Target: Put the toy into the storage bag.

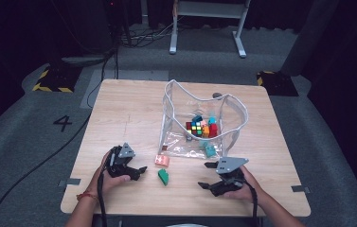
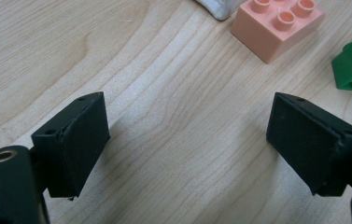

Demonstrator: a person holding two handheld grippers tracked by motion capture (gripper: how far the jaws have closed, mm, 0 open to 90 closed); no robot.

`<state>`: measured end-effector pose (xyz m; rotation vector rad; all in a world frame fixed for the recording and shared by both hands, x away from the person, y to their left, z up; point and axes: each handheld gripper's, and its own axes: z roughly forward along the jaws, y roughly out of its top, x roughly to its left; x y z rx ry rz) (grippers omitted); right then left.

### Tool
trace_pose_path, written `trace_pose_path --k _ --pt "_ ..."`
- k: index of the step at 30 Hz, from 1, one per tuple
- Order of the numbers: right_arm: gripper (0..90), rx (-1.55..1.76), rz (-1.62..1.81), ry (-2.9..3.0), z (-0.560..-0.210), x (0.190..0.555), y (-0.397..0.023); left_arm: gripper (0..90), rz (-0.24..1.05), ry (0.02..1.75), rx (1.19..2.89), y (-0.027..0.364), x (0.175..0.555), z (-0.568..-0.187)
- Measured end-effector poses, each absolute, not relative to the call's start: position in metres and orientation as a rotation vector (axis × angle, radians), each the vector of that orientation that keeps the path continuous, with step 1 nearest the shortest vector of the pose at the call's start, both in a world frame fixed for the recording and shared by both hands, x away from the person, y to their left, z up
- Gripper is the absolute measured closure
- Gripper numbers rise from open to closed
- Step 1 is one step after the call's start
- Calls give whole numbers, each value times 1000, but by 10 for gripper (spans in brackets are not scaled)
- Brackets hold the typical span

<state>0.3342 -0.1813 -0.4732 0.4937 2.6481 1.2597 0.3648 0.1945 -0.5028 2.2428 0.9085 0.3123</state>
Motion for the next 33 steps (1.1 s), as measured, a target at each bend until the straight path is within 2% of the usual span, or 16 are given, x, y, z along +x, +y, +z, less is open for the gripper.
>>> trace_pose_path --k 14,29,33 --pt "278 302 1298 2714 -492 342 -105 132 313 907 2246 195 365 -503" --pt "283 284 1251 2751 -496 343 -66 132 312 909 2242 194 365 -503" --pt "325 256 1273 2730 -500 348 -61 132 313 907 2246 195 365 -503"
